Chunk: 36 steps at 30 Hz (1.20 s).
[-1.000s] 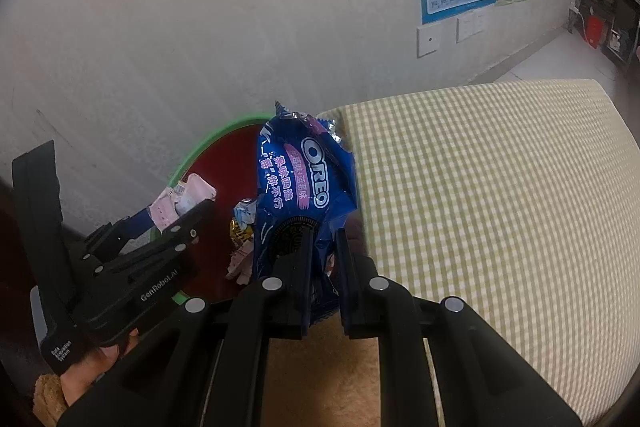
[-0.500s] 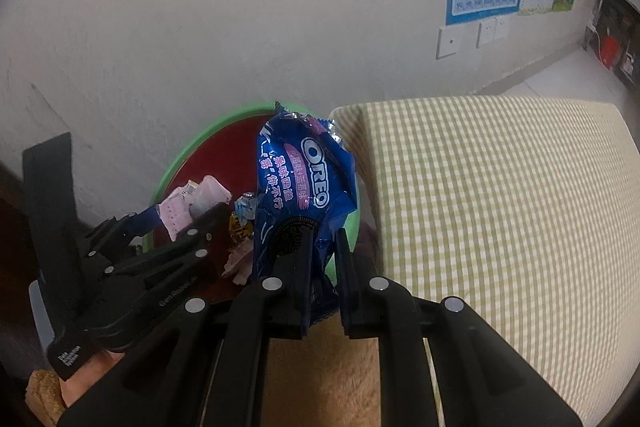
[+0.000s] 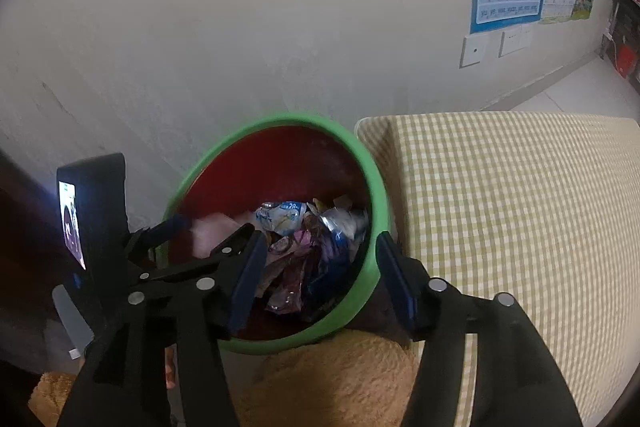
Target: Collect trash
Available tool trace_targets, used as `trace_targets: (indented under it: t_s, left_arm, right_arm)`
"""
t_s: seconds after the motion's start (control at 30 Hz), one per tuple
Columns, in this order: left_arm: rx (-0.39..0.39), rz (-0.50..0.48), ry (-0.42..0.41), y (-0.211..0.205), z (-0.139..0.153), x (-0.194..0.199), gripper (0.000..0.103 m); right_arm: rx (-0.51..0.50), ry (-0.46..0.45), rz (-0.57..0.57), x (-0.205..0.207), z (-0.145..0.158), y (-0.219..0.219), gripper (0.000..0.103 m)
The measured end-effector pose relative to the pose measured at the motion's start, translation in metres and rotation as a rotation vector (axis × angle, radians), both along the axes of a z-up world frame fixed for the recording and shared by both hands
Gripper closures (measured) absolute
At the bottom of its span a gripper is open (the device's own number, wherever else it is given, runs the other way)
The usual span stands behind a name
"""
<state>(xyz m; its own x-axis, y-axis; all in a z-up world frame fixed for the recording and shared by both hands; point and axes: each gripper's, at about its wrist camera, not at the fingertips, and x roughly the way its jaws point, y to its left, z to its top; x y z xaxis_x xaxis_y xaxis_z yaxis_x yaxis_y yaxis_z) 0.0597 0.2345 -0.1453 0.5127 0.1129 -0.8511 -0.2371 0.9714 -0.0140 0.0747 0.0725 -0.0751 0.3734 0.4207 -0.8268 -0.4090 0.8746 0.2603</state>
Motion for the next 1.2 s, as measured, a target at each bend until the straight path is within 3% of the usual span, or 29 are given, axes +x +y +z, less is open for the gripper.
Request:
trace_targets:
  t_s: [0.13,0.17,0.23,0.3,0.37,0.47,0.6,0.73,0.8,1.0,1.2]
  left_arm:
    - [0.026,0.005,-0.069,-0.013,0.020,-0.005,0.021]
    - [0.043,-0.010,-0.098,-0.021,0.029,-0.006,0.020]
    - [0.062,-0.054,-0.186,-0.044,0.053,-0.010,0.009]
    - [0.078,-0.084,-0.286,-0.066,0.076,-0.016,0.005]
    - [0.109,-0.118,-0.404,-0.096,0.102,-0.025,0.005]
    - [0.114,-0.177,-0.508,-0.138,0.134,-0.033,0.005]
    - [0.154,-0.152,-0.562,-0.186,0.163,-0.041,0.005]
    - [0.106,-0.222,-0.607,-0.225,0.183,-0.047,0.005]
    - [0.083,-0.262,-0.604,-0.242,0.190,-0.049,0.005]
    - [0.067,-0.321,-0.598,-0.269,0.199,-0.058,0.005]
    - [0.067,-0.334,-0.564,-0.275,0.195,-0.055,0.005]
  right_arm:
    - [0.035,-0.038,-0.072,-0.005,0.015,-0.034,0.038]
    - [0.043,-0.051,-0.092,-0.007,0.020,-0.044,0.032]
    - [0.074,-0.094,-0.161,-0.011,0.032,-0.078,0.023]
    - [0.086,-0.141,-0.222,-0.018,0.045,-0.108,0.018]
    - [0.082,-0.217,-0.282,-0.025,0.062,-0.140,0.014]
    - [0.085,-0.370,-0.339,-0.046,0.093,-0.181,0.007]
    - [0.046,-0.604,-0.402,-0.083,0.124,-0.223,0.007]
    - [-0.057,-0.805,-0.464,-0.117,0.132,-0.251,0.007]
    - [-0.102,-0.807,-0.509,-0.123,0.132,-0.263,0.007]
    - [-0.072,-0.751,-0.617,-0.121,0.129,-0.301,0.007]
    - [-0.059,-0.710,-0.656,-0.118,0.121,-0.310,0.007]
